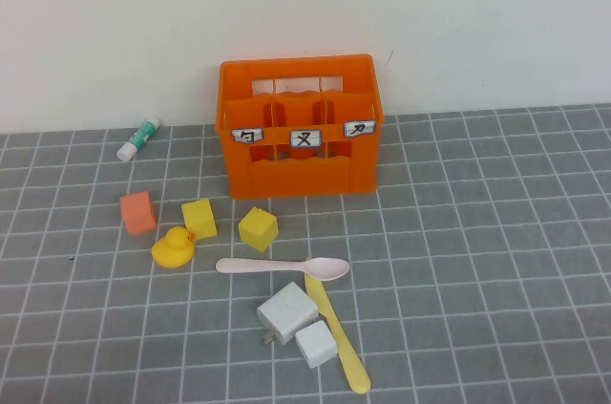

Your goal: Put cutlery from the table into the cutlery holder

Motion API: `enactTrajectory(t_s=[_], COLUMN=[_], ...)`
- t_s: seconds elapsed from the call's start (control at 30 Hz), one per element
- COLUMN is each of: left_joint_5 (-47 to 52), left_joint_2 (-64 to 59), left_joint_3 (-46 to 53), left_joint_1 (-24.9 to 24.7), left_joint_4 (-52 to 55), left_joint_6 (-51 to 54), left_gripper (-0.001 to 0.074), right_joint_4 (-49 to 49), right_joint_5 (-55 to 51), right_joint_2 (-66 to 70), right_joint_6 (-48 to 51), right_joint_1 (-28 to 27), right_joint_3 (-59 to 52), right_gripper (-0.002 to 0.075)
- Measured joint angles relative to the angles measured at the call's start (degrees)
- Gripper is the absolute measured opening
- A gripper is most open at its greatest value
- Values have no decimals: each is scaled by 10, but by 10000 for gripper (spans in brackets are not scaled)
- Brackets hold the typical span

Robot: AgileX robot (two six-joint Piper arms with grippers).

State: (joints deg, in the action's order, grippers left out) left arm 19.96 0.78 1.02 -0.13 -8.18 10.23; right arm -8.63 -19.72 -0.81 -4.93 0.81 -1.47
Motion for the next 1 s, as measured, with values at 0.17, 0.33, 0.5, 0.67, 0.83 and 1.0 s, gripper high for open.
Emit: enactTrajectory(t_s=[0.17, 0.33, 0.5, 0.67, 0.83, 1.0], left_joint_5=[0, 0, 0, 0, 0, 0], left_joint_2=[0, 0, 0, 0, 0, 0], left_joint_3=[0, 0, 0, 0, 0, 0], left_joint_1=[-28, -33, -33, -33, -33, -23], left_joint_4=[0, 0, 0, 0, 0, 0], left_joint_6=[0, 0, 0, 0, 0, 0], left_gripper=[-1, -1, -1, -1, -1, -1], right_joint_4=[0, 0, 0, 0, 0, 0], right_joint_5=[0, 0, 0, 0, 0, 0], right_joint_2=[0, 0, 0, 0, 0, 0], right_joint_6=[0, 0, 0, 0, 0, 0], right_joint_1=[0, 0, 0, 0, 0, 0], right_joint_3=[0, 0, 0, 0, 0, 0], right_gripper=[-3, -3, -3, -3, -3, -3])
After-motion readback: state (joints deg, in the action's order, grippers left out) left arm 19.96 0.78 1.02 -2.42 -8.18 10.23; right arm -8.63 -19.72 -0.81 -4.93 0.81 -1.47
